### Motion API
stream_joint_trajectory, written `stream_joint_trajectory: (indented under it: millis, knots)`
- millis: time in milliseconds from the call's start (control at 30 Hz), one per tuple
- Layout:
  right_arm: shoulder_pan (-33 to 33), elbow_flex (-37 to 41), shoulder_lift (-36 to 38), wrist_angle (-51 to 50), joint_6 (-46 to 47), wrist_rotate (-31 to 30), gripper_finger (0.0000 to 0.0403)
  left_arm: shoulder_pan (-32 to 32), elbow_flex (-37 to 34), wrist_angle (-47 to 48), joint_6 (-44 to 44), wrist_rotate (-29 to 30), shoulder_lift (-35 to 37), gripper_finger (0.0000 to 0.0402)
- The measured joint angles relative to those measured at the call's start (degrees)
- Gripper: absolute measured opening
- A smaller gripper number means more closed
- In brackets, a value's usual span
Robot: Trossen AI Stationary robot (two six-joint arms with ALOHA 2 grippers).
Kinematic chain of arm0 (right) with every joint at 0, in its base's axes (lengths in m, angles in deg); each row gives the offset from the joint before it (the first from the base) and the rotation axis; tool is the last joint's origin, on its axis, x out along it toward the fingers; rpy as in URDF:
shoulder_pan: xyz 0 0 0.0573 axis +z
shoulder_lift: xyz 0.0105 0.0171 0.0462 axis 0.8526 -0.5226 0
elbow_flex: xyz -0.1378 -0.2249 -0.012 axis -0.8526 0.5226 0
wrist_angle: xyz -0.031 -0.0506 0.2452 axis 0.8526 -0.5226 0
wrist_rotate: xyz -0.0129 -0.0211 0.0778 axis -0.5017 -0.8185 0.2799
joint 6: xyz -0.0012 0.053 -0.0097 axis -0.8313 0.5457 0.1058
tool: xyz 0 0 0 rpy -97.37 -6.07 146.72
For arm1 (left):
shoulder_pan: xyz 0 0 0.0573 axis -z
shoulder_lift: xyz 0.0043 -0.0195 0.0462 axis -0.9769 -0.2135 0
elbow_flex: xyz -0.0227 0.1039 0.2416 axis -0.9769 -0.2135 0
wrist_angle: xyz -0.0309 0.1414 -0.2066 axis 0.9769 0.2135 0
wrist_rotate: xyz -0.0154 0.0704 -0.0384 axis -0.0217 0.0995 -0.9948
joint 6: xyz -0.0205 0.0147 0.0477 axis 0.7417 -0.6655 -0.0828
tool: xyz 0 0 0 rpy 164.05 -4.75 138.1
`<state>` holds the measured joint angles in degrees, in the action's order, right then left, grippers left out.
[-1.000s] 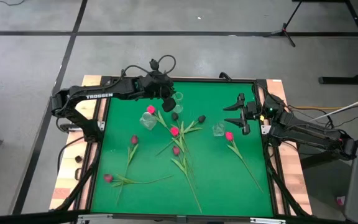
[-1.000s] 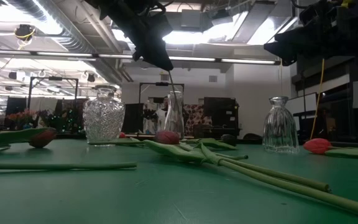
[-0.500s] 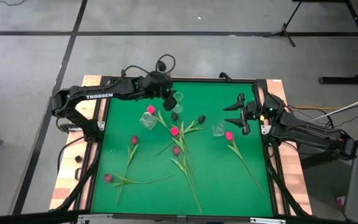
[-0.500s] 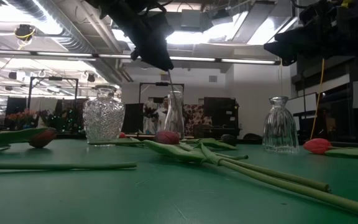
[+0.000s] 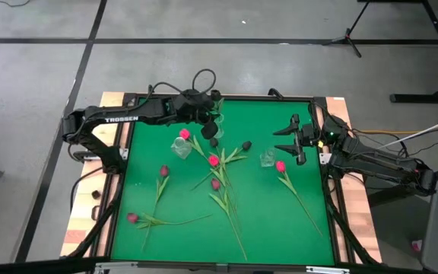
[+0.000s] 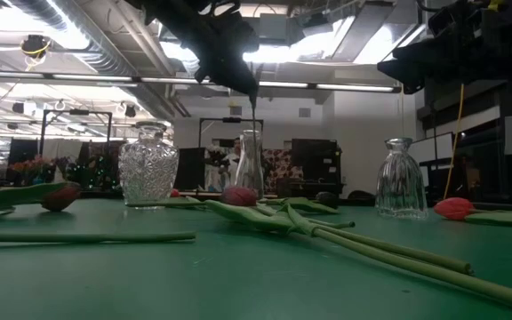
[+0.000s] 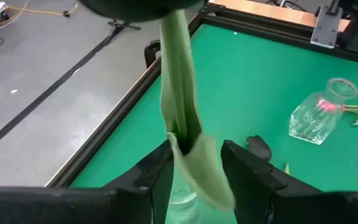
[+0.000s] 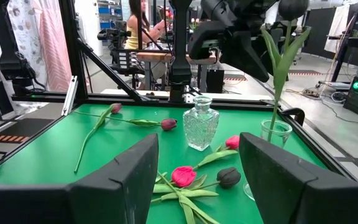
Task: Sort flowers into vase by color
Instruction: Put the right black tulip into the top transparent vase
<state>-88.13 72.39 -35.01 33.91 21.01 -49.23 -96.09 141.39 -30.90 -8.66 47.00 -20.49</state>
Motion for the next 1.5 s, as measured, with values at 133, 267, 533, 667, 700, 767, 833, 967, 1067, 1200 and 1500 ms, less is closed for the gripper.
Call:
stream_joint_trajectory:
  millis: [133, 267, 533, 667, 700, 767, 833, 967, 1067, 1200, 1500]
  knots:
    - [-0.01, 0.00, 0.02, 0.00, 1.05, 0.01, 0.0225, 0.00, 0.00, 0.50, -0.01, 0.04, 0.37, 0.0131]
    - [-0.01, 0.00, 0.02, 0.02, 1.20, 0.01, 0.0225, -0.16, 1.03, 4.33, 0.03, 1.35, 1.50, 0.0131]
    - [-0.01, 0.00, 0.02, 0.07, 1.21, -0.01, 0.0225, -0.44, 4.56, 8.85, 0.23, 1.47, 1.49, 0.0131]
    - [-0.02, 0.00, 0.02, 0.07, 2.65, -0.41, 0.0225, -1.03, 6.38, 11.08, -0.27, 1.54, 1.98, 0.0131]
    - [0.00, 0.00, 0.02, 0.06, 2.97, -0.43, 0.0225, -1.24, 6.82, 11.71, -0.41, 1.58, 2.30, 0.0131]
    - [0.00, 0.00, 0.02, 0.05, 3.75, -0.43, 0.0225, -1.93, 7.06, 13.42, -0.43, 1.79, 3.11, 0.0131]
    - [-0.02, 0.00, 0.02, 0.04, 3.91, -0.43, 0.0225, -2.33, 7.09, 14.53, -0.16, 1.99, 3.69, 0.0131]
    - [-0.02, 0.00, 0.02, 0.07, 3.91, -0.62, 0.0225, -3.14, 7.10, 18.70, -0.09, 3.26, 4.96, 0.0131]
    - [-0.02, 0.00, 0.02, 0.13, 3.93, -1.97, 0.0225, -3.45, 7.10, 19.63, 0.30, 3.91, 5.67, 0.0131]
    - [-0.02, 0.00, 0.02, 0.05, 3.96, -3.01, 0.0225, -2.89, 7.10, 17.69, 0.42, 4.11, 5.92, 0.0131]
    - [-0.02, 0.00, 0.02, 0.00, 5.69, -3.01, 0.0225, -3.28, 7.10, 21.55, 0.87, 9.01, 7.65, 0.0131]
